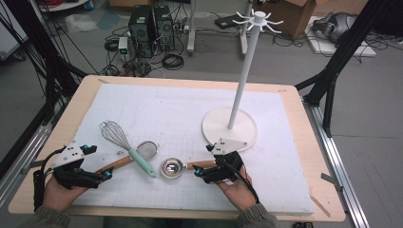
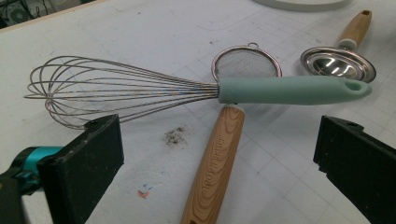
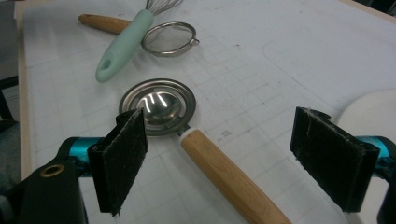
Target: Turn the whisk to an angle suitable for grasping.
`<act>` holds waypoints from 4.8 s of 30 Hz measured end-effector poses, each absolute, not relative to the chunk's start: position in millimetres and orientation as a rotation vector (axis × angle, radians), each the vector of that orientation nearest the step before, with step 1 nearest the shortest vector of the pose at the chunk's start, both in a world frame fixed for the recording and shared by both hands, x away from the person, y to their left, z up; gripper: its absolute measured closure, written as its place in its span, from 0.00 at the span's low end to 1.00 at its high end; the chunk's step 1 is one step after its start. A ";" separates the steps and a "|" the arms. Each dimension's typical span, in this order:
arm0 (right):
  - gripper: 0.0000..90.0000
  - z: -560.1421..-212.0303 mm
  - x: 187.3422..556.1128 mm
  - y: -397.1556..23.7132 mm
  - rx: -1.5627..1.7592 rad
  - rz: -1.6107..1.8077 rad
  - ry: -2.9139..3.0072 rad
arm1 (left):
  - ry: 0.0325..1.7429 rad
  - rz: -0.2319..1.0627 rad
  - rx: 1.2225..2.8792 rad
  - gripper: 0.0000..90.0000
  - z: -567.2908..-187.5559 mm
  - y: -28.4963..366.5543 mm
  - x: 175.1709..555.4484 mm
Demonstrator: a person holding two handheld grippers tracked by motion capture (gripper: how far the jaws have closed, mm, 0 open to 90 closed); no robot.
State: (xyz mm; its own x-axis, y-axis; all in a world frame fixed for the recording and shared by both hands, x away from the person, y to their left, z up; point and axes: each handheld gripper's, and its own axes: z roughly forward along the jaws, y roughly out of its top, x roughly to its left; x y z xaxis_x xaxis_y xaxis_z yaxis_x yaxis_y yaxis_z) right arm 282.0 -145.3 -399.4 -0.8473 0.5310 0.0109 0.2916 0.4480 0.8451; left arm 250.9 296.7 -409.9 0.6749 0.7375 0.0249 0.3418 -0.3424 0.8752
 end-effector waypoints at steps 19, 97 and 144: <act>0.20 -396.6 283.5 -159.6 0.765 1.358 2.456 | 0.704 0.435 2.009 0.30 -407.1 287.0 251.9; 0.43 -420.6 307.9 -32.1 0.516 1.297 2.710 | 0.569 0.238 2.248 0.94 -420.9 227.5 301.9; 0.73 -423.1 315.1 -22.7 0.510 1.192 2.732 | 0.542 0.303 2.232 0.66 -398.8 237.8 311.0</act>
State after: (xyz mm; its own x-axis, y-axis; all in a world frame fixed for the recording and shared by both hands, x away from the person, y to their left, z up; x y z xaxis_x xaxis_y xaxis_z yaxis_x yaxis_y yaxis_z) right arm 315.1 -22.7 -423.1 -0.9364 0.3499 0.0267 0.2576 0.6338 0.7293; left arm 311.0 237.8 -398.8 0.8794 0.4745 0.0394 0.2828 -0.5870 0.7586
